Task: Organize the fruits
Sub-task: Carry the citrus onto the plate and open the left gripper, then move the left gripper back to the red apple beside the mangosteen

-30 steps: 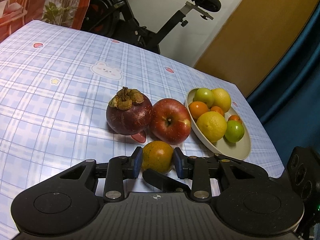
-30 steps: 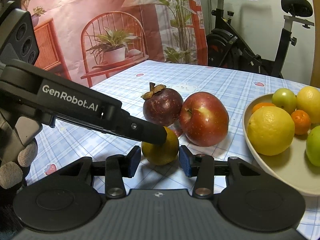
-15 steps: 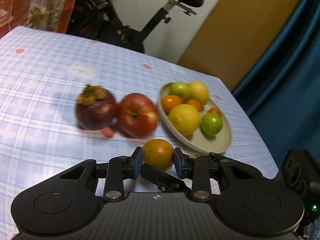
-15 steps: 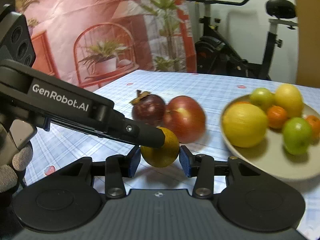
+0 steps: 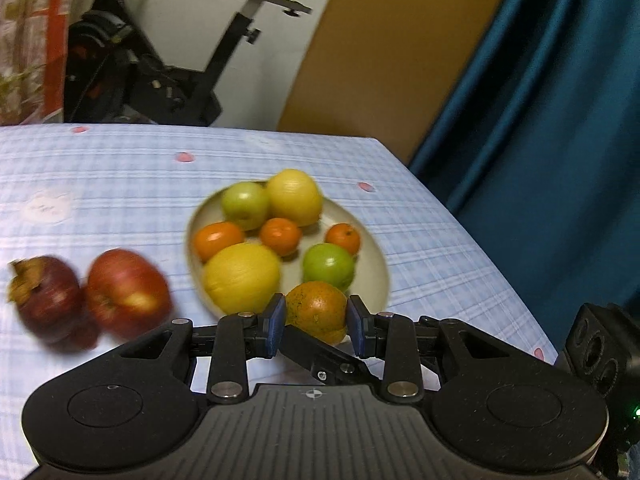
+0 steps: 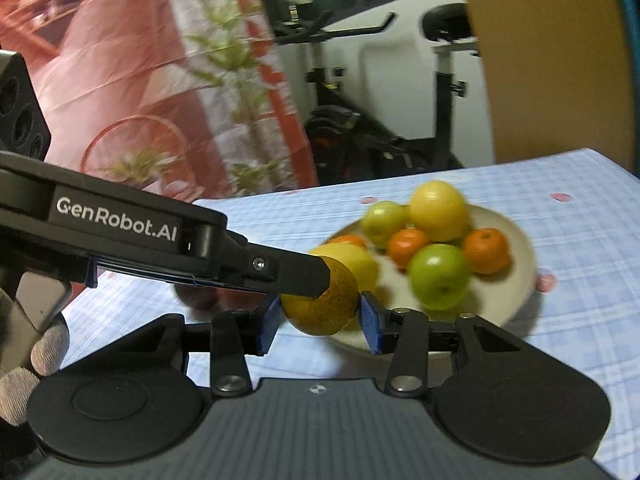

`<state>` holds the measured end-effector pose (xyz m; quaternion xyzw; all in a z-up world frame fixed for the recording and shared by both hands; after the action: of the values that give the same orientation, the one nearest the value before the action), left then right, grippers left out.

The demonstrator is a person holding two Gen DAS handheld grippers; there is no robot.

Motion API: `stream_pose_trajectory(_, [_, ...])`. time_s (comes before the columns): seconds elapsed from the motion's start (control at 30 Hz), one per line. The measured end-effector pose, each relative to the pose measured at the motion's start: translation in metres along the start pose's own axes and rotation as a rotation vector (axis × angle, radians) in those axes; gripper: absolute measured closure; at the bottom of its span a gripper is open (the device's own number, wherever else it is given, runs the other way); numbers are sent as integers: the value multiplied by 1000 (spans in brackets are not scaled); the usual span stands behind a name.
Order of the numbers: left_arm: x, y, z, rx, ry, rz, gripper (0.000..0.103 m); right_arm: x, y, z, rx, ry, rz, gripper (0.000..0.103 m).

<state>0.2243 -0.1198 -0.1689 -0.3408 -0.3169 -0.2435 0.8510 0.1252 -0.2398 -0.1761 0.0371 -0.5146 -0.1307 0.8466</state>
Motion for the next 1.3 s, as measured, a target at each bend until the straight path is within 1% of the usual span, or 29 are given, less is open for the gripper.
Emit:
stream_pose_trajectory(0.13, [7,-17,-22,-29,22,-42,68,2,-20,9,-55,-6,-43,58])
stream_pose_trajectory(0.3, [13,-30,-51,-50,50,-54,68,4,-43,12,-138,-17,-82,58])
stream_pose_trajectory(0.47, [21,-36,-80,-36,78,-69,68,0,-59,4,-193,-29,-75,58])
stream_pose_trajectory(0.57, [21,-39,-84,-21,62,-83,68,0,-62,-1,-225,-45,-49,58])
stream_pose_trajectory(0.67, [21,-37,-83,-8,44,-92,68,3,-62,-7,-228,-56,-35,58])
stream_pose_trajectory(0.83, [22,-34,-85,13,56,-102,66,5,-59,-16,-229,-47,-11,58])
stream_pose_trajectory(1.0, [25,-35,-81,41,43,-102,67,4,-59,-14,-233,-52,-16,57])
stream_pose_trajectory(1.17, [30,-30,-63,53,11,-95,67,3,-58,-10,-225,-73,-15,57])
stream_pose_trajectory(1.3, [37,-20,-37,58,-30,-81,67,2,-54,-2,-202,-131,-2,56])
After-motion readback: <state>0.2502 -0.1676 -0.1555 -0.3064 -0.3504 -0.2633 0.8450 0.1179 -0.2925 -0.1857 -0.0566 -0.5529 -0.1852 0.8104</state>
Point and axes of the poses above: each gripper's, at about its wrist camera, not at the fingertips, and z roughly against the way its jaws point, y to its left, x to its top, the point moved 1 cm from there along -z, roughly the way its jaws point, and after that the axes turned 10 degrees about -x, right-handed, at the moved point
